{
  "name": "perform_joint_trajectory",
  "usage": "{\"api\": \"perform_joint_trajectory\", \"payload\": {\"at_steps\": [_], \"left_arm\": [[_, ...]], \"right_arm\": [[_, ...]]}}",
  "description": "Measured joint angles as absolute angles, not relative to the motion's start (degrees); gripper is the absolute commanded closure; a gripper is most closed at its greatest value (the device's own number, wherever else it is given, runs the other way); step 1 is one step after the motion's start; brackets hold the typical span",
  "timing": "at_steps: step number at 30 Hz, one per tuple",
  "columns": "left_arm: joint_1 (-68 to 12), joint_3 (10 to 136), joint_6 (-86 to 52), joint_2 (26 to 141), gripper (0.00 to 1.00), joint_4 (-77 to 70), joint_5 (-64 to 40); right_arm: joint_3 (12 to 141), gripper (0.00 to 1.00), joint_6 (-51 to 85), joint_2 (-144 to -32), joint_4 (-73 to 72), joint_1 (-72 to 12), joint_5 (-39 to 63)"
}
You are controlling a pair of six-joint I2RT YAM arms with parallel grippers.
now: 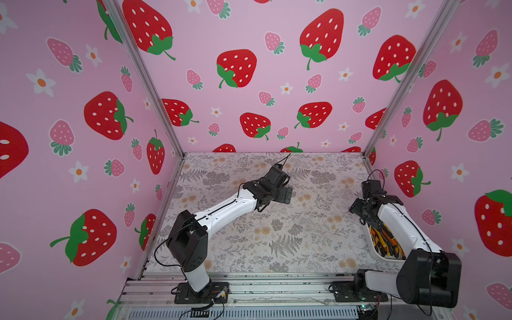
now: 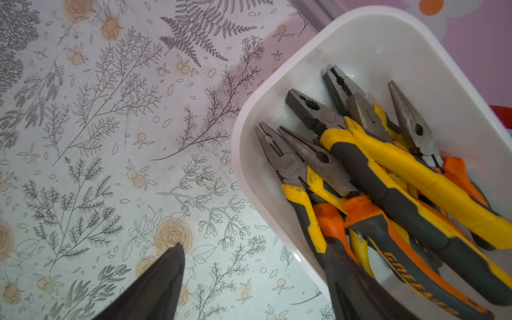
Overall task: Take the pliers out of the storage box
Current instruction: Move the storage box to the center of the board.
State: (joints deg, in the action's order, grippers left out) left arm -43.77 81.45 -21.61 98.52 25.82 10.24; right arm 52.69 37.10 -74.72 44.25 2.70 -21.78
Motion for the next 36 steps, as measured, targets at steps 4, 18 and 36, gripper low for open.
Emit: {"api": "perform_joint_trajectory", "payload": {"at_steps": [4,18,36], "left_arm": [[-43.8,80.2,-22.6,98.5,0.01,25.9,10.0],[-43.7,77.3,-24.3,97.7,0.0,26.0,9.8],[-34.7,68.8,-27.3,85.2,0.0,26.0,6.9]], "right_arm": [[51.8,0.28,37.0,-76.0,42.7,3.0,-20.9],[51.3,0.4,36.8,-79.0,40.0,3.9,-20.1],[51.4,0.88,33.4,-81.5,36.7,4.2,-19.6]]}}
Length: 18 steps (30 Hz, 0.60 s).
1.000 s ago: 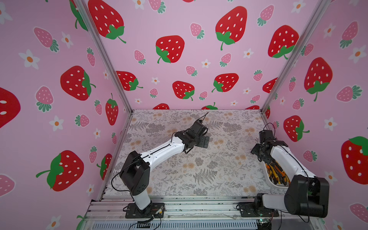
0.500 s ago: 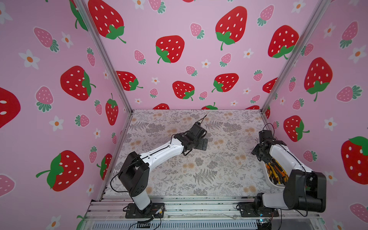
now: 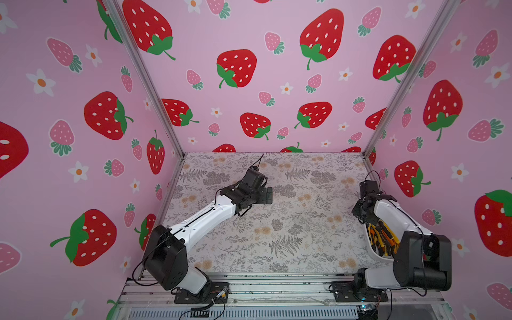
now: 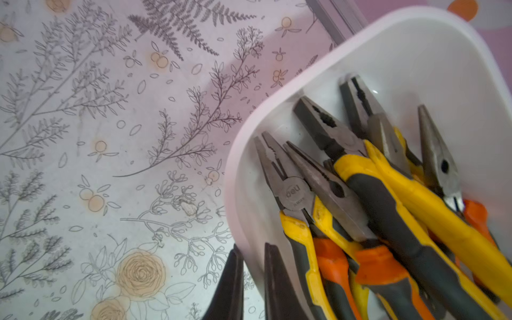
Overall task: Take the pliers out of the storage box
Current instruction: Move the storage box to the center of the board.
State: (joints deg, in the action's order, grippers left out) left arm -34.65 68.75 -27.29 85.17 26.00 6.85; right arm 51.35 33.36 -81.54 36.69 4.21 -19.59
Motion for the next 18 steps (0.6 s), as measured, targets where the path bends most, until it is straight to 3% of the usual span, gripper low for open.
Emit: {"api": "perform_joint_trajectory", "payload": {"at_steps": [9,18], "left_arm": [[-31.8,66.2,-27.3,81.3,0.0,26.2,6.0],[-30.9,62.3,-27.7,79.2,0.0,26.6,5.3]], "right_arm": [[54.0,0.87,32.4,-84.5,36.4,0.9,-21.2],[65.8,0.87,34.1,-94.8,41.6,-10.0,-20.5]]}}
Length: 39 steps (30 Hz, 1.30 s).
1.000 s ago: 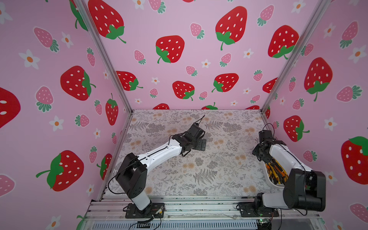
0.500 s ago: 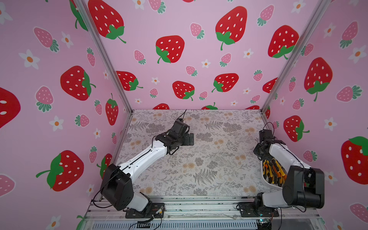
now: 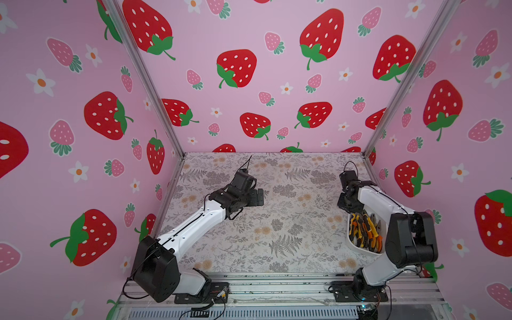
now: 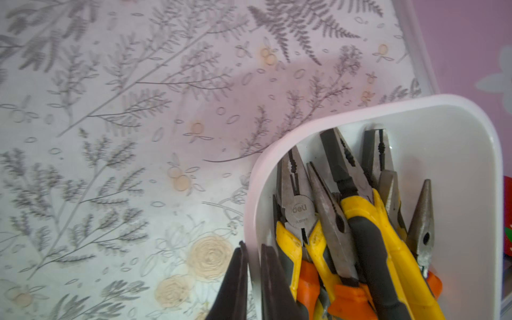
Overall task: Take the pliers out of the storage box
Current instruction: Move the storage box to the center of the board.
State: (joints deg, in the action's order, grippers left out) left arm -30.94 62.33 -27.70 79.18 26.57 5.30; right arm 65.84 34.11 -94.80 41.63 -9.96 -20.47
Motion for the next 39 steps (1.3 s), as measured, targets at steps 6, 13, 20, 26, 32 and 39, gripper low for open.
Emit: {"api": "perform_joint_trajectory", "payload": {"at_steps": [6,13,20,26,32,39], "left_arm": [[-29.4,59.7,-29.0,76.2,0.0,27.2,6.0],[-24.6,56.3,-30.7,69.1,0.01,28.4,8.9],[-21.6,55.9,-30.9,66.4,0.0,29.2,9.0],[-21.5,54.9,-30.9,66.4,0.0,29.9,8.3],[-21.5,54.8,-30.7,66.5,0.0,30.5,7.9],[-21.5,54.2,-30.3,66.5,0.01,30.7,7.3]], "right_arm": [[76.6,0.87,36.8,-103.4,42.5,-17.5,-17.6],[92.6,0.87,39.7,-114.9,44.1,-24.5,-13.3],[107.3,0.87,42.7,-124.9,44.1,-30.3,-8.0],[119.1,0.87,45.7,-132.7,44.0,-34.0,-4.4],[124.5,0.85,49.5,-136.5,42.6,-36.4,-0.9],[130.9,0.59,52.8,-140.4,40.3,-37.4,3.6]]}}
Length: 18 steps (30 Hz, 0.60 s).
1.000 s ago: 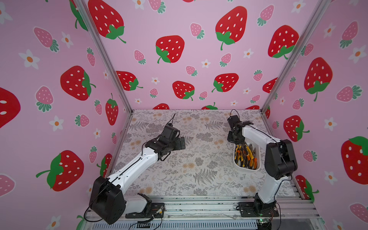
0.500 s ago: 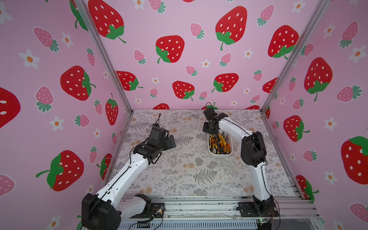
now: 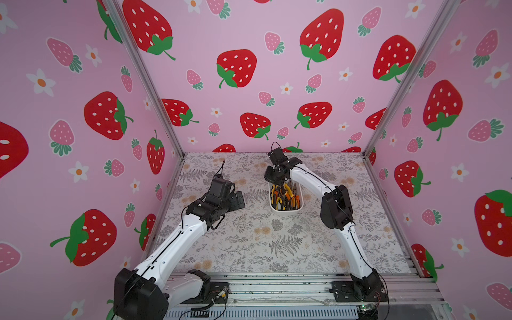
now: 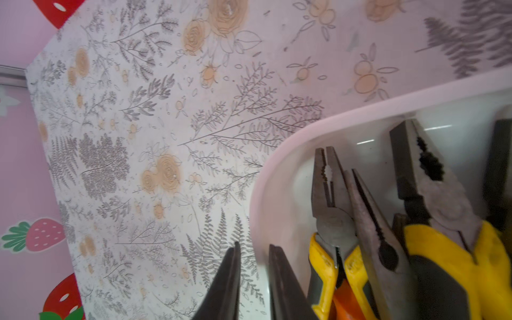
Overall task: Take the pliers out of the storage box
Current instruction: Move the storage box to the center of the board.
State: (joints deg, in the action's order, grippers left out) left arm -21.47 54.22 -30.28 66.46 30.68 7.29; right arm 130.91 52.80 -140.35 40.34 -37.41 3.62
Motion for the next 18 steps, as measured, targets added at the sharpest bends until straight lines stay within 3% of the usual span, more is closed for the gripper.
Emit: {"api": "perform_joint_trajectory", "payload": {"at_steps": [3,9,18], "left_arm": [[-21.5,53.3,-30.3,66.6,0.0,30.6,6.8],[-21.8,53.3,-30.3,71.9,0.01,29.7,4.2],[-24.3,65.8,-32.5,93.1,0.05,26.8,0.9]], "right_arm": [[131.6,0.51,52.2,-140.6,39.2,-37.9,4.0],[130.0,0.45,46.7,-137.2,40.1,-37.9,1.0],[100.7,0.47,40.3,-99.7,38.8,-30.9,-8.9]]}}
